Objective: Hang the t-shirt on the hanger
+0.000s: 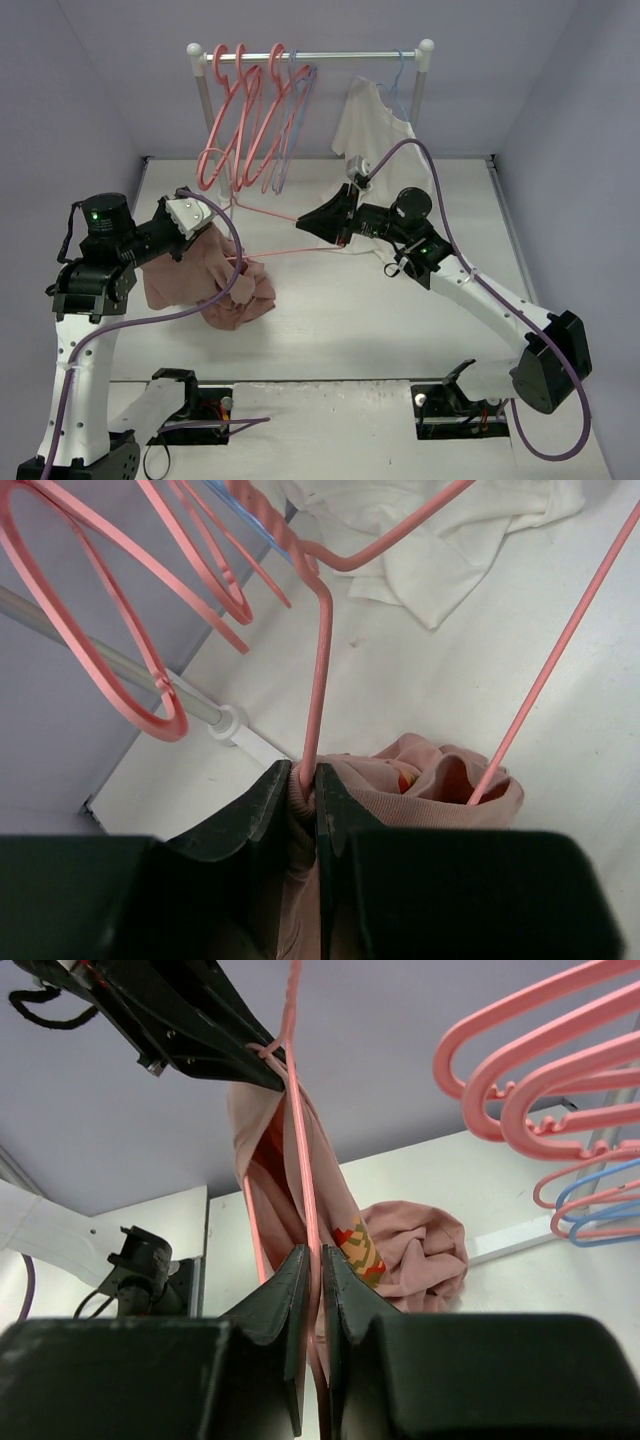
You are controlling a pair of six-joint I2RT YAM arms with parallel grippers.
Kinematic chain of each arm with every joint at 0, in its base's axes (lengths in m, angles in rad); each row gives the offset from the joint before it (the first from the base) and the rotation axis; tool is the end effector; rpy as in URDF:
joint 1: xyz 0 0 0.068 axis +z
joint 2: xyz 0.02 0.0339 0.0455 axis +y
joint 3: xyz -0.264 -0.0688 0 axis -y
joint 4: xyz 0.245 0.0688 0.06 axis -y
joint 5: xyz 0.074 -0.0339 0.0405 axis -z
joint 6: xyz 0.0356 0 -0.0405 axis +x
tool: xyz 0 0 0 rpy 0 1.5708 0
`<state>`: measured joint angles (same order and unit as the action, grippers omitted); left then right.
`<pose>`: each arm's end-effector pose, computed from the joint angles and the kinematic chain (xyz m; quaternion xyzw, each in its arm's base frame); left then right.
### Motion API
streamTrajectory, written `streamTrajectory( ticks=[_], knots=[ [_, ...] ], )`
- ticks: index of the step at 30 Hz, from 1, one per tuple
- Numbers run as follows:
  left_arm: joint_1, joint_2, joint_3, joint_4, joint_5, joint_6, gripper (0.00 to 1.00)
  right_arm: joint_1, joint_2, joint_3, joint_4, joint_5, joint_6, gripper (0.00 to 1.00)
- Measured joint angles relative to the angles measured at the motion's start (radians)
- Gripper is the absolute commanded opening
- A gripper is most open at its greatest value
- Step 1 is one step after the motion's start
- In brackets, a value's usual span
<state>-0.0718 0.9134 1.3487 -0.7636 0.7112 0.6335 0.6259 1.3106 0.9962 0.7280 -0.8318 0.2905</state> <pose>0.1491 -0.0340 0.4476 0.4535 0.6454 -0.1208 0.6027 0.2223 0.1932 0.3893 -0.4170 0.4368 0.5369 0.5891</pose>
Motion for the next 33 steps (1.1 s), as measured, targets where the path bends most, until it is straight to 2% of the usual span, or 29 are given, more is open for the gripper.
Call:
streamTrajectory(
  ticks=[3, 7, 11, 21, 25, 27, 28, 33],
  knots=[
    [-0.007, 0.015, 0.012, 0.005, 0.005, -0.009, 0.22, -0.002, 0.000, 0.018, -0.006, -0.009, 0.000, 0.00],
    [-0.013, 0.036, 0.029, 0.006, 0.016, -0.016, 0.22, -0.004, -0.007, 0.026, -0.007, -0.011, 0.000, 0.00],
    [-0.013, 0.050, 0.030, 0.008, 0.031, -0.018, 0.01, -0.004, -0.019, 0.028, -0.014, -0.012, 0.000, 0.00],
    [-0.013, 0.070, 0.044, 0.000, 0.050, -0.025, 0.00, -0.013, -0.026, 0.029, -0.015, -0.004, -0.002, 0.02],
    [-0.020, 0.064, 0.072, -0.013, 0.040, -0.045, 0.00, -0.022, -0.026, 0.029, -0.005, 0.024, -0.008, 0.34],
    [-0.029, 0.052, 0.086, -0.026, 0.024, -0.056, 0.00, -0.036, -0.027, 0.029, 0.001, 0.048, -0.010, 0.46],
    [-0.035, 0.044, 0.094, -0.031, 0.007, -0.061, 0.00, -0.044, -0.027, 0.028, 0.000, 0.062, -0.013, 0.49],
    [-0.058, -0.014, 0.115, -0.036, -0.065, -0.076, 0.00, -0.069, -0.027, 0.021, -0.035, 0.122, -0.027, 0.50]
  ],
)
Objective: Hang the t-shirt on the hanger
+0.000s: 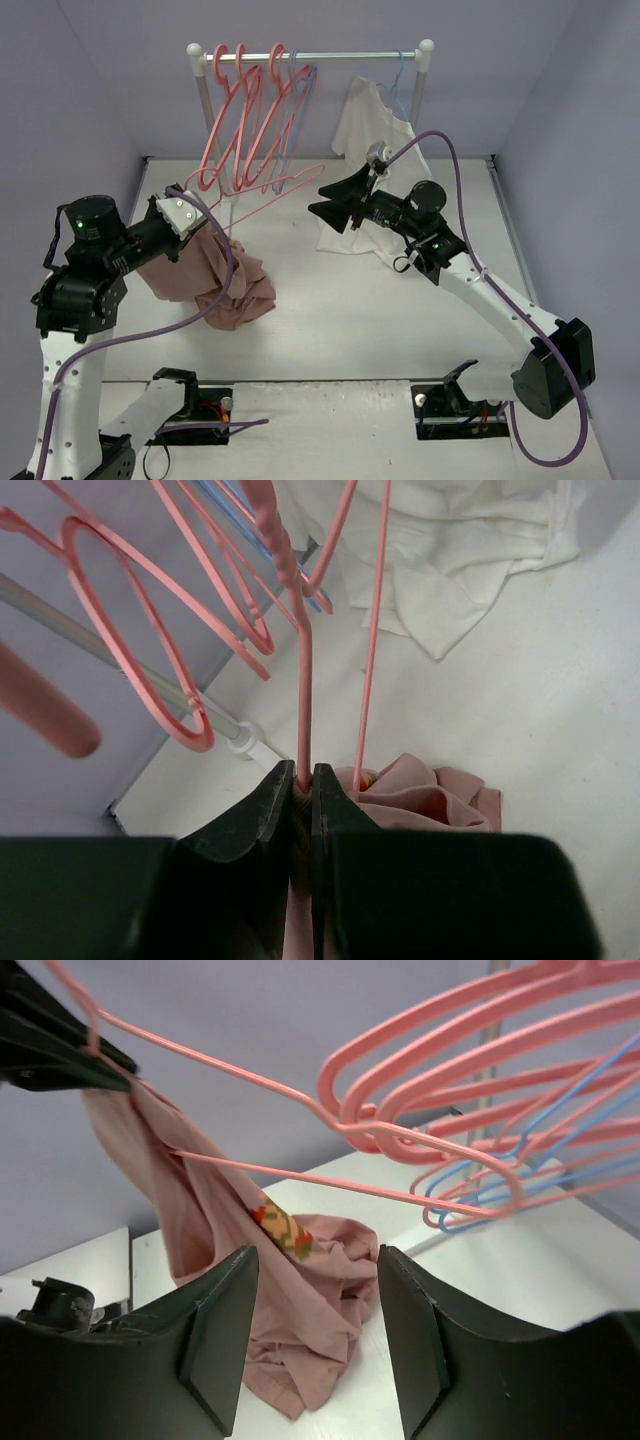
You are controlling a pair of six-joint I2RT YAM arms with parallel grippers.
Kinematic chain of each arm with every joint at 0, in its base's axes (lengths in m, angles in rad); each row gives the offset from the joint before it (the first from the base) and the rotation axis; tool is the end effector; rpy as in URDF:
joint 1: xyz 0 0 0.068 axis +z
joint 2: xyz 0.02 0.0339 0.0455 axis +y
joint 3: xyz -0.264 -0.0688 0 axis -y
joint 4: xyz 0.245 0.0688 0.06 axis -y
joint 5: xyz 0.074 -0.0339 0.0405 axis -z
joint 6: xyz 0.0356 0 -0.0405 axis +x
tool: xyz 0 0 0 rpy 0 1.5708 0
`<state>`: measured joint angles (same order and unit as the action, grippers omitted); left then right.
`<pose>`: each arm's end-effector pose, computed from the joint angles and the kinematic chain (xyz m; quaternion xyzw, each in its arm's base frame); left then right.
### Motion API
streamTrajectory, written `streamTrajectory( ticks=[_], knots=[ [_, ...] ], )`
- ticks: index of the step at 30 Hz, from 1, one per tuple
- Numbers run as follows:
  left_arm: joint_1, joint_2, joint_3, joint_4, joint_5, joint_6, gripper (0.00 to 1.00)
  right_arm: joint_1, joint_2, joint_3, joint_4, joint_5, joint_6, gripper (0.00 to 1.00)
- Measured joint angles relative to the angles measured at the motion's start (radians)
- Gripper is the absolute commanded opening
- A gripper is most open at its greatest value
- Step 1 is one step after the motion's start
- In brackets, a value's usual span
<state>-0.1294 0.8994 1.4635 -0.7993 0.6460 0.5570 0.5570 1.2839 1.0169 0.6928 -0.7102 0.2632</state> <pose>0.1265 -0.0381 0.4780 0.4357 0.6350 -0.1190 0.6267 0.2334 0.1727 0.4017 -0.3634 0.4597 0.4870 0.6477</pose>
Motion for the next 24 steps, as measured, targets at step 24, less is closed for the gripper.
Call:
streamTrajectory(
  ticks=[24],
  knots=[
    [-0.120, -0.030, -0.168, 0.113, -0.242, -0.247, 0.00, 0.296, -0.030, -0.140, -0.183, 0.576, 0.364, 0.48]
  ],
)
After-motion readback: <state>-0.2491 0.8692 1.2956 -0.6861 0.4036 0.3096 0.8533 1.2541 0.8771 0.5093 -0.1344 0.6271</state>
